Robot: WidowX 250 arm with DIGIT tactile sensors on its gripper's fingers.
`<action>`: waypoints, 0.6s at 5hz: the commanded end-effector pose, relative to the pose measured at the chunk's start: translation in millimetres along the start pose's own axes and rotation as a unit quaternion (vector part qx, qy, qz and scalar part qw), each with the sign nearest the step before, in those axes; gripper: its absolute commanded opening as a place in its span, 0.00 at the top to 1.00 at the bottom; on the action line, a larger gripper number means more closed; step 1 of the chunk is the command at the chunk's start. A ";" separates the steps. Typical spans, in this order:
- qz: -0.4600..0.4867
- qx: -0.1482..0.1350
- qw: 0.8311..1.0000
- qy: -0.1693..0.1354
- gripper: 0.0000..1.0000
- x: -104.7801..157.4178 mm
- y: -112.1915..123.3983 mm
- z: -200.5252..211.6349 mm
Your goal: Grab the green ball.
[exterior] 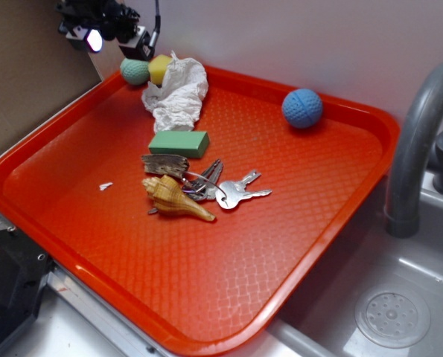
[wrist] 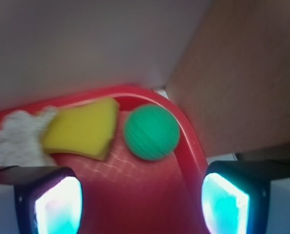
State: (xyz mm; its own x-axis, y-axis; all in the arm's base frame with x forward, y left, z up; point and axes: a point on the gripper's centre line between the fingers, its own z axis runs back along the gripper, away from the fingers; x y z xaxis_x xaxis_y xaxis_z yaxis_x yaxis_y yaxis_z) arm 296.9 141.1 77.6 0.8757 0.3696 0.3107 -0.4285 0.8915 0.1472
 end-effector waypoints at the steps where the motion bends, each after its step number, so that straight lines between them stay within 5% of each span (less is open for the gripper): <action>1: 0.123 0.016 0.992 -0.026 0.00 21.6 19.1 -0.4; 3: 0.108 0.011 0.994 -0.019 0.00 22.8 19.8 -3.4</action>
State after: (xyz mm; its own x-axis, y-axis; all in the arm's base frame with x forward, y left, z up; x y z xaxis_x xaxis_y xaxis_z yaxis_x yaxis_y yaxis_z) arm 308.0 150.6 62.9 0.7821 0.5435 0.3048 -0.5935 0.7988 0.0986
